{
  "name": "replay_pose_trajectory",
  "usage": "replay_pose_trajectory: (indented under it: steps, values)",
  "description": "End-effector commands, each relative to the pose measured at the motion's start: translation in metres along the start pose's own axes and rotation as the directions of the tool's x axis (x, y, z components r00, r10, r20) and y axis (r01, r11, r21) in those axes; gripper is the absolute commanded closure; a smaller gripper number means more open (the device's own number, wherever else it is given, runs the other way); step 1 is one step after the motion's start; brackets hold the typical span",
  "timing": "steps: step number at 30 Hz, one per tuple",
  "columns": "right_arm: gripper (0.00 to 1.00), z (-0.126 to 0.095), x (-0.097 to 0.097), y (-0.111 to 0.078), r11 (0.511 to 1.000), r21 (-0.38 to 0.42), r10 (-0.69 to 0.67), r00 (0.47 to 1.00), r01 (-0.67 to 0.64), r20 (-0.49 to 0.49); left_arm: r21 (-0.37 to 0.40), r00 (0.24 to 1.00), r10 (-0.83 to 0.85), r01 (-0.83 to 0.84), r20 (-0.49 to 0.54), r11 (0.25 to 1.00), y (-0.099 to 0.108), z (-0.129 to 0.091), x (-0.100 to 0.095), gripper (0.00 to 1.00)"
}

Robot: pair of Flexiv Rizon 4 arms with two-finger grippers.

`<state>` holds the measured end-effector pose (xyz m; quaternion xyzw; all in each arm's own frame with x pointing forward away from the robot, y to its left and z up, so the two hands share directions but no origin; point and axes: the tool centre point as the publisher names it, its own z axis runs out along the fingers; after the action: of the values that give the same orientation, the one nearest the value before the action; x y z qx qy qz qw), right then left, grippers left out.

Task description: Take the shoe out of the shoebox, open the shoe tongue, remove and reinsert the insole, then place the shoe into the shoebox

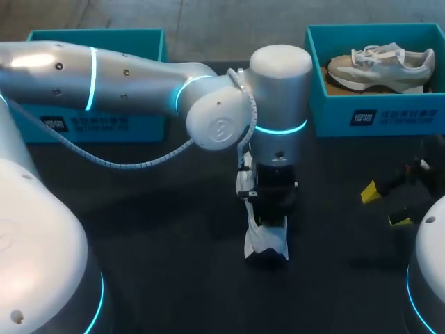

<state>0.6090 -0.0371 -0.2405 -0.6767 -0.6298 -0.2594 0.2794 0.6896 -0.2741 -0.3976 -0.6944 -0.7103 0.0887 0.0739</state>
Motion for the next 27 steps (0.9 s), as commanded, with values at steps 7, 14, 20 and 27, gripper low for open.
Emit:
replay_pose_trajectory:
  steps: [7, 14, 20, 27]
  values:
    - [0.0, 0.0, 0.001, -0.002, 1.0, -0.003, 0.002, 1.0, -0.002, 0.003, -0.059, 0.999, 0.026, -0.024, 0.035, 0.998, -0.009, -0.044, 0.016, 1.0]
    - [0.0, 0.0, 0.001, -0.002, 1.0, -0.003, 0.002, 1.0, -0.002, 0.003, -0.068, 0.998, 0.03, -0.027, 0.05, 0.997, -0.01, -0.057, 0.02, 1.0]
    - [0.0, 0.0, 0.001, -0.002, 1.0, -0.003, 0.002, 1.0, -0.002, 0.003, -0.067, 0.998, 0.028, -0.025, 0.053, 0.997, -0.01, -0.07, 0.024, 0.0]
    - [0.0, 0.0, 0.001, -0.002, 1.0, -0.003, 0.002, 1.0, -0.002, 0.003, -0.077, 0.997, 0.054, -0.05, 0.052, 0.996, -0.01, -0.079, 0.022, 0.0]
